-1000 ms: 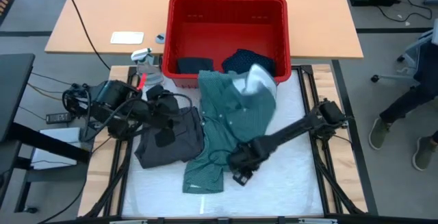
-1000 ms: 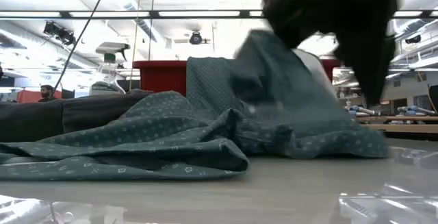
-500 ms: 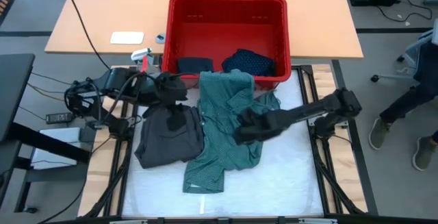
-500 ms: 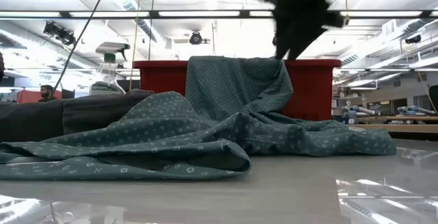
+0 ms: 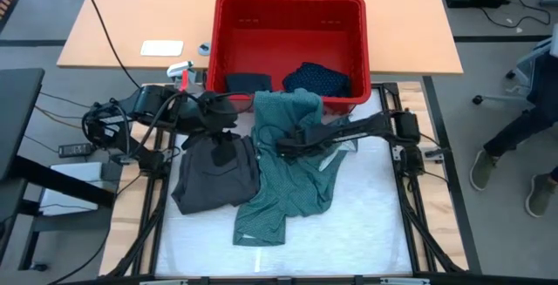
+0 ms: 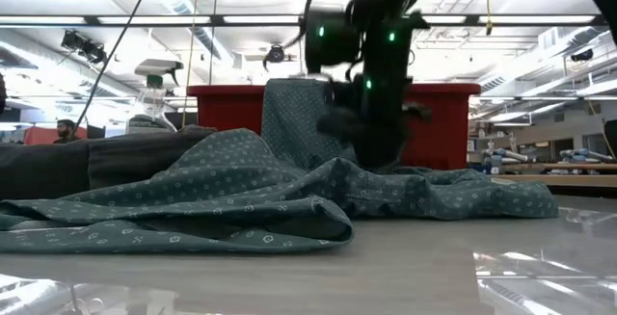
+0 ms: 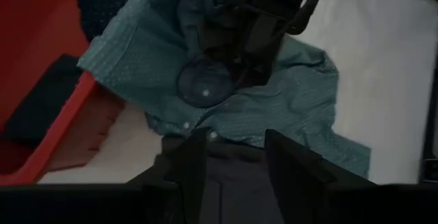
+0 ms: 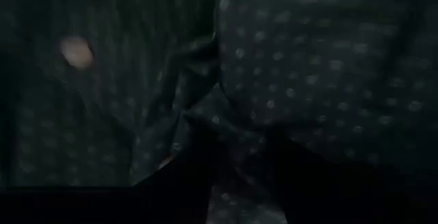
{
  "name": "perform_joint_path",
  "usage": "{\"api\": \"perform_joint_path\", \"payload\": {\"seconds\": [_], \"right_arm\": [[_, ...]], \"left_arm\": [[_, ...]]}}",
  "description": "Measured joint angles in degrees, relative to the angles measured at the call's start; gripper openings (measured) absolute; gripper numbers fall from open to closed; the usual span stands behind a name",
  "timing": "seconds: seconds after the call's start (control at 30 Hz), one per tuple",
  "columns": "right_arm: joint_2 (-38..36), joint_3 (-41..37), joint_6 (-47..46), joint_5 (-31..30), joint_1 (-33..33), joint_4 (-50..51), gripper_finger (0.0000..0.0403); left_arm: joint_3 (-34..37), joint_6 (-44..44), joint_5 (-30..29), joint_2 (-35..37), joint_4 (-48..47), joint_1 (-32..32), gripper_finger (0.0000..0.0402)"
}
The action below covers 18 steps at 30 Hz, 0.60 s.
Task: Fold Laundry from Bin
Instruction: Put the green polo shirt on the table
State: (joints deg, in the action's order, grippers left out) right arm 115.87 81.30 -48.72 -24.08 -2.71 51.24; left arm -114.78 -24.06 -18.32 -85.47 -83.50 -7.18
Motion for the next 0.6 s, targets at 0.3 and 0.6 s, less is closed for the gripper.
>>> {"api": "perform_joint_path", "payload": {"seconds": [0.3,0.6], "right_arm": [[1.9,0.3,0.3,14.7,7.9,4.5,0.0150],[-5.9,-0.1,-8.1,21.8,19.3,10.7,0.0150]], "left_arm": [[0.0,0.6,-2.0,0.0,-2.5,0.0,0.0153],[0.0,4.5,-4.5,0.0,-2.7,2.9,0.0153]]}}
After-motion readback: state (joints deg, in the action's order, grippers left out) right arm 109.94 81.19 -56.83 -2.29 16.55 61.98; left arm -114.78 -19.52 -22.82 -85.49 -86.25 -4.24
